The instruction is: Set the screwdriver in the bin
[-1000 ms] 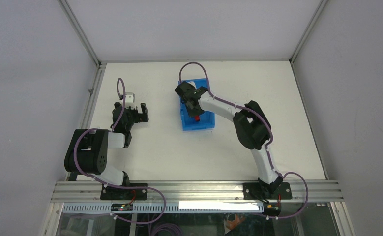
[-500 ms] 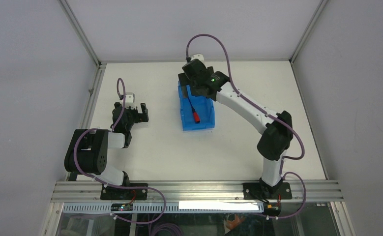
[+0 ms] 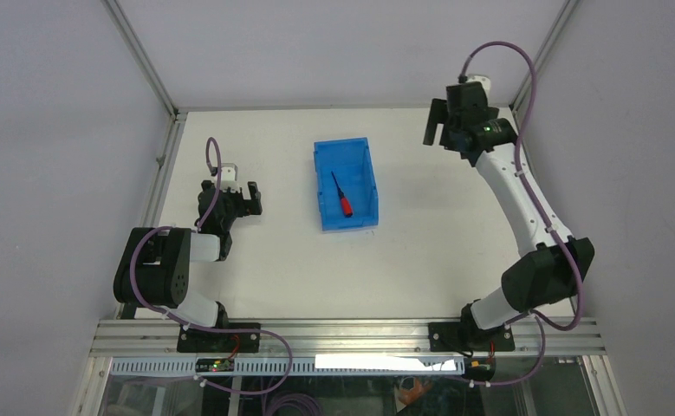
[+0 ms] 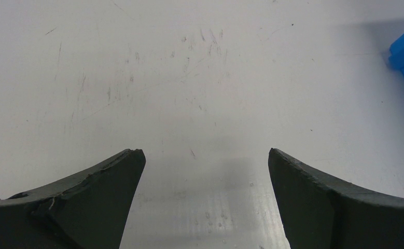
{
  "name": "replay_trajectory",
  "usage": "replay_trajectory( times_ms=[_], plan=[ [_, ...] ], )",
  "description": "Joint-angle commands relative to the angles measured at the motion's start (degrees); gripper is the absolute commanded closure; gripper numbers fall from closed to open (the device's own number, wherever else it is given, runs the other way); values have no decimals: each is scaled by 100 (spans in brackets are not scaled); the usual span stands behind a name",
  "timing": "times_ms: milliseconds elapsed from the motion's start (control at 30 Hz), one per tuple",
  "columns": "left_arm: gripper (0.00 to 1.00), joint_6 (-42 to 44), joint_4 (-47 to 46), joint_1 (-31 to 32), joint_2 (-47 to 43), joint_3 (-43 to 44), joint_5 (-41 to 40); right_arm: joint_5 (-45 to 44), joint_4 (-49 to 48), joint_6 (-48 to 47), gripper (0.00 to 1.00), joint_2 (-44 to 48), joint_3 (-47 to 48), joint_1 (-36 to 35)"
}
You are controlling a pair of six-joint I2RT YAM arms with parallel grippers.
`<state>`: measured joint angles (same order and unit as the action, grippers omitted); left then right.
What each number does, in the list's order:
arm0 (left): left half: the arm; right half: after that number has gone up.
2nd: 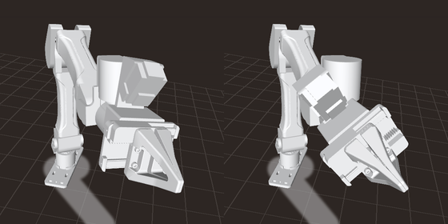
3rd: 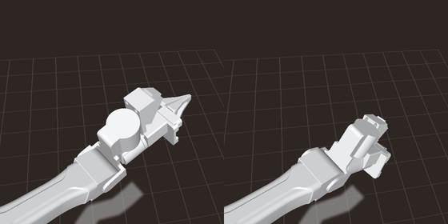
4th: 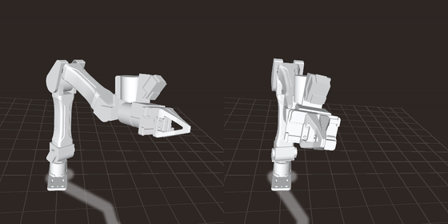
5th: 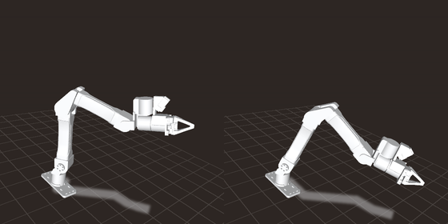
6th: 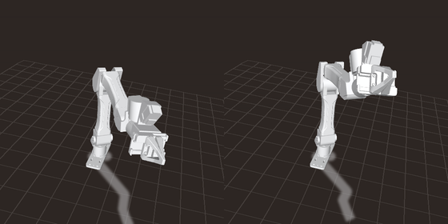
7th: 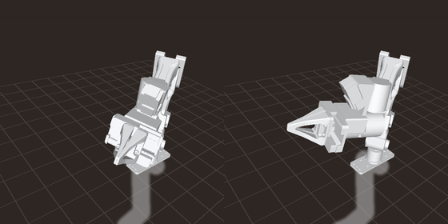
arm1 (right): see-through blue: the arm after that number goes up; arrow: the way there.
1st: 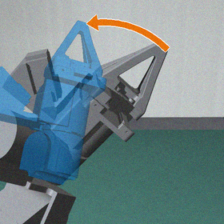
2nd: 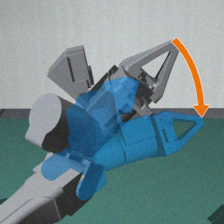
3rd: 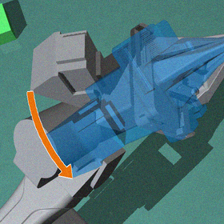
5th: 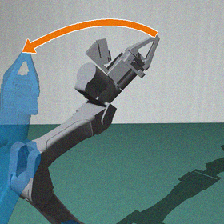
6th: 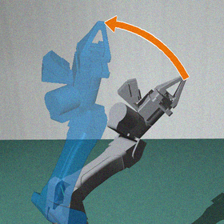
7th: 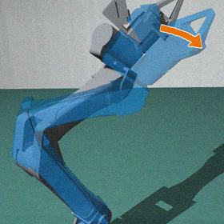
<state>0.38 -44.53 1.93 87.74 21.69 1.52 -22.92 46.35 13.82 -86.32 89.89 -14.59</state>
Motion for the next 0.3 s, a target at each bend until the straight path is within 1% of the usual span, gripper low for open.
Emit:
replay_trajectory(
  times_ms=[0, 67, 133, 200, 267],
  plan=[
    [1, -100, -152, 45, -135, 28, -19, 233, -52, 27, 1, 460, -292, 568],
    [1, -95, -152, 48, -135, 28, -16, 404, -132, 84, 1, 598, -460, 781],
    [1, -104, -152, 51, -139, 28, -18, 592, -364, 73, 1, 787, -689, 835],
    [1, -102, -152, 46, -142, 28, -24, 849, -373, 84, 1, 861, -723, 889],
    [1, -100, -152, 51, -139, 28, -18, 833, -383, 157, 1, 919, -726, 888]
  ],
)
